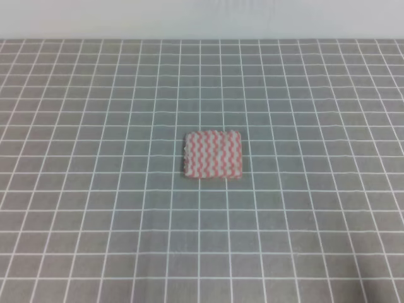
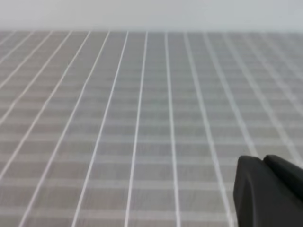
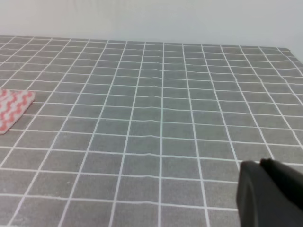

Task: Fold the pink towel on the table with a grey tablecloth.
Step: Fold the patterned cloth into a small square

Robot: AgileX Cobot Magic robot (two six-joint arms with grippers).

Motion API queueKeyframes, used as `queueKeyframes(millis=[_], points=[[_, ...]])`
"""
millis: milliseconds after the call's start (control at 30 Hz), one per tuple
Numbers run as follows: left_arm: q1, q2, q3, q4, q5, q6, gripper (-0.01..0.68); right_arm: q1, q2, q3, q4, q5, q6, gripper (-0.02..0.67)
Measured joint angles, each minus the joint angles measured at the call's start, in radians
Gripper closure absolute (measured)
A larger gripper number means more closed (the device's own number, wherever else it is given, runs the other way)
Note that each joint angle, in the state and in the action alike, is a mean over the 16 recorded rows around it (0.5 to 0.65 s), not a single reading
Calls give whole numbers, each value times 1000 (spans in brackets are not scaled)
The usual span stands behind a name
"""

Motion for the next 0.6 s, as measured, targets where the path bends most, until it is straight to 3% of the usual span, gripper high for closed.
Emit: queueKeyframes(millis=[600], points=[[25, -48, 3, -13, 97, 125, 675, 0, 0, -2, 1, 1, 0, 665]])
